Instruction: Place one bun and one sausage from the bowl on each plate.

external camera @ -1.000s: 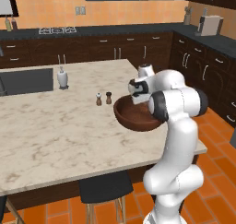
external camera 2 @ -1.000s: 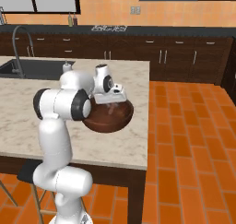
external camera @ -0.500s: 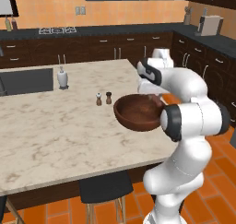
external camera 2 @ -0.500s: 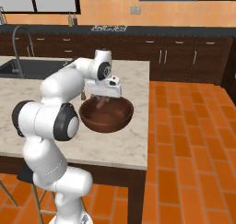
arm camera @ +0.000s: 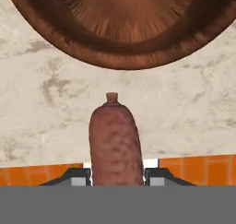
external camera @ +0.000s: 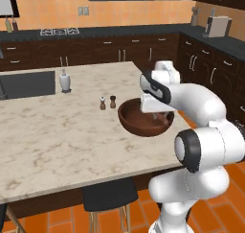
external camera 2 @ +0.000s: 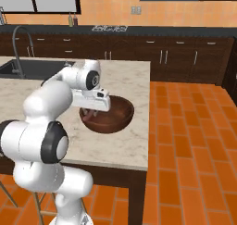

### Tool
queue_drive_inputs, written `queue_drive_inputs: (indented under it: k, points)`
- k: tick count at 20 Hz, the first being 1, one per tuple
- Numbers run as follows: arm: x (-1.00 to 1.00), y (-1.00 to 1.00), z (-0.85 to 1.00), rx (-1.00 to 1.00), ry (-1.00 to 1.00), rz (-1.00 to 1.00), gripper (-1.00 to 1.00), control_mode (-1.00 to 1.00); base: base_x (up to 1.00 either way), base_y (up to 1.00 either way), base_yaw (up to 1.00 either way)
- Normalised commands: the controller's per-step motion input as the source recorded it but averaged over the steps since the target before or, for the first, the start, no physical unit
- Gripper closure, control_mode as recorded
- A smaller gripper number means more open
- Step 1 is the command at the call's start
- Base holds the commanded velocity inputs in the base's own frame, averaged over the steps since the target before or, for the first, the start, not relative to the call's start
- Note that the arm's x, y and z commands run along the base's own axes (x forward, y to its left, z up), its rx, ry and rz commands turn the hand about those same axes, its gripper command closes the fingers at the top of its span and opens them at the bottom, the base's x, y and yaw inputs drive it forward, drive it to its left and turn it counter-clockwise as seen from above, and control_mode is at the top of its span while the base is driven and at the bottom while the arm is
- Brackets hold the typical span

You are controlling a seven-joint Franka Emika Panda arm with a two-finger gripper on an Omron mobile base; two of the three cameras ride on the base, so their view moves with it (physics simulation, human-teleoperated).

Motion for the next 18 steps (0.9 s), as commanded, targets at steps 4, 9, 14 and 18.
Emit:
queue_drive_inputs:
  k: [4,9,14,18]
  points:
    - [-1.0,-0.09,-0.24,0.0,-0.43,0.0,1.0,-1.0,0.0,0.0,0.0]
    - [0.0,-0.01,0.0,0.0,0.0,0.0,1.0,-1.0,0.0,0.0,0.0]
    - [-0.04,0.11,0.0,0.0,-0.01,0.0,1.0,1.0,-0.24,0.6,0.0]
    - [0.0,0.0,0.0,0.0,0.0,0.0,1.0,1.0,-0.47,1.0,0.01]
